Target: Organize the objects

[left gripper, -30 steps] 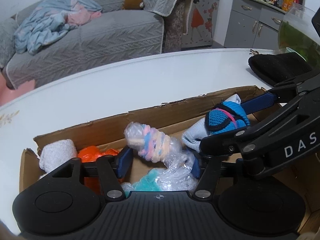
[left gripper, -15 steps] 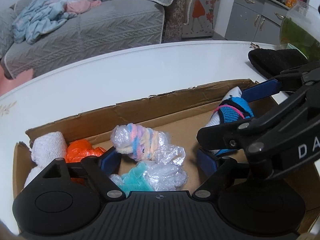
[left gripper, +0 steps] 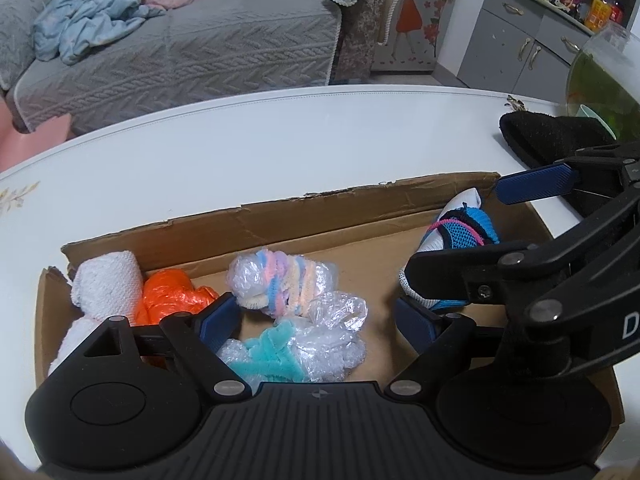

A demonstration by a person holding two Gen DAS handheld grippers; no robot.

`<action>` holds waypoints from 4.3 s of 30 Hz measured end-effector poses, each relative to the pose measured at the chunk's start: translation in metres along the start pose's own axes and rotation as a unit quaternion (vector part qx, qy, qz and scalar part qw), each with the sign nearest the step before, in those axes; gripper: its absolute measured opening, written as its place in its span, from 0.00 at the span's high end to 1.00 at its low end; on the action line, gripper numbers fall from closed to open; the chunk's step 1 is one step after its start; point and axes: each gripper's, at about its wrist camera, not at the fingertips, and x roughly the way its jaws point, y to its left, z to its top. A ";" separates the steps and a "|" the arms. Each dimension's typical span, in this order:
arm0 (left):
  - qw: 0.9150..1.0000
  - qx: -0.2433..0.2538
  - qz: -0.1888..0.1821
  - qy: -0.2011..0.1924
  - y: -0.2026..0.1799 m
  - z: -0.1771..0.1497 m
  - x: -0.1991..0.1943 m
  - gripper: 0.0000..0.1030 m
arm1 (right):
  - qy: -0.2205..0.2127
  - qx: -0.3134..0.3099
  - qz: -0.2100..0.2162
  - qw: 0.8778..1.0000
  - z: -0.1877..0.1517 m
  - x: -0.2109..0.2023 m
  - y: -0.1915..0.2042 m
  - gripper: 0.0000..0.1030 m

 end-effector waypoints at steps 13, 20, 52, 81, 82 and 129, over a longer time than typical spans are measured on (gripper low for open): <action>0.999 0.016 0.027 -0.027 -0.007 0.006 -0.030 0.06 | -0.014 -0.005 0.000 1.000 0.000 -0.017 0.009 0.01; 0.998 0.020 0.033 -0.047 -0.007 0.003 -0.061 0.05 | -0.031 -0.005 0.001 0.999 -0.001 -0.038 0.010 0.01; 0.983 0.014 0.063 -0.171 -0.047 -0.234 -0.189 0.01 | -0.168 -0.086 0.050 0.981 -0.206 -0.150 0.061 0.01; 0.986 -0.023 0.116 -0.115 -0.012 -0.267 -0.151 0.01 | -0.150 -0.163 0.016 0.975 -0.299 -0.112 0.078 0.23; 0.987 -0.025 0.115 -0.112 -0.012 -0.266 -0.151 0.01 | -0.150 -0.163 0.017 0.975 -0.299 -0.113 0.079 0.25; 0.988 -0.033 0.081 -0.126 -0.010 -0.271 -0.170 0.53 | -0.151 -0.165 0.051 0.973 -0.300 -0.119 0.071 0.72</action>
